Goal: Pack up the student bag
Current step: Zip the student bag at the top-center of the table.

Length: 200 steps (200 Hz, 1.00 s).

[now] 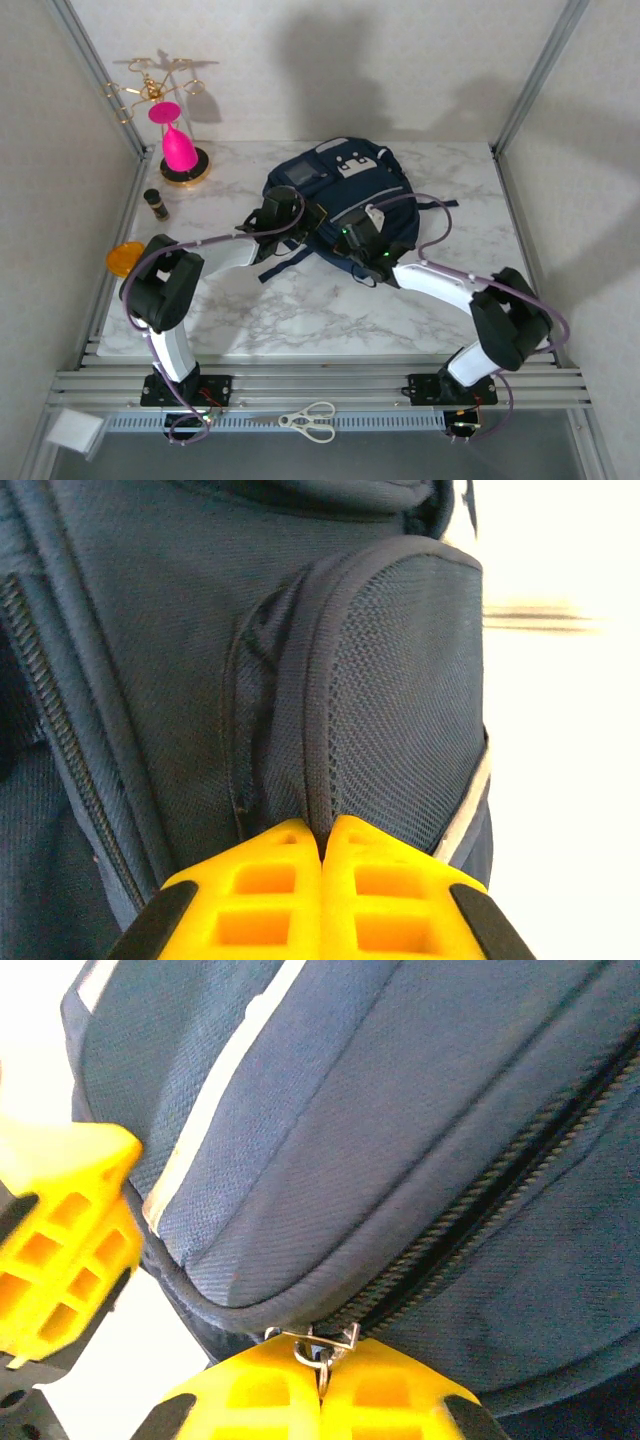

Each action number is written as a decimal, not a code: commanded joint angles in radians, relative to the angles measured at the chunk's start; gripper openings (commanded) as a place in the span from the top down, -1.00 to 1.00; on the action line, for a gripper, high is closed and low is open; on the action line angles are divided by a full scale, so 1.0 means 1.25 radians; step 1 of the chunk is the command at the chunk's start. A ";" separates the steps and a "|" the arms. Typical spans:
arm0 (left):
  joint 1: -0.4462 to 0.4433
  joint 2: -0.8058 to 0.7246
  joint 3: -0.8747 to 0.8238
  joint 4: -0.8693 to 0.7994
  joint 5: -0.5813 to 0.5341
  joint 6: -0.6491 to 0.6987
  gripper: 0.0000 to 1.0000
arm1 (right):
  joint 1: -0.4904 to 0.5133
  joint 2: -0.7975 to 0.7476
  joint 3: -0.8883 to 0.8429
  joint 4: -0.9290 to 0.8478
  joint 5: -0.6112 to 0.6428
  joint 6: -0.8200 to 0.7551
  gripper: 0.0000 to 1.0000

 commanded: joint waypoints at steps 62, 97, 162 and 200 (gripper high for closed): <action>-0.056 -0.082 -0.047 0.043 -0.051 -0.017 0.20 | -0.074 -0.095 -0.058 -0.088 -0.120 -0.191 1.00; -0.113 -0.046 -0.030 0.063 -0.089 -0.087 0.18 | -0.074 -0.124 -0.068 -0.076 -0.095 -0.192 1.00; -0.140 -0.028 -0.026 0.064 -0.204 -0.143 0.82 | -0.076 -0.101 -0.059 -0.105 -0.055 -0.179 1.00; -0.078 -0.100 -0.092 -0.012 -0.216 -0.079 1.00 | -0.118 -0.137 -0.054 -0.185 -0.013 -0.192 1.00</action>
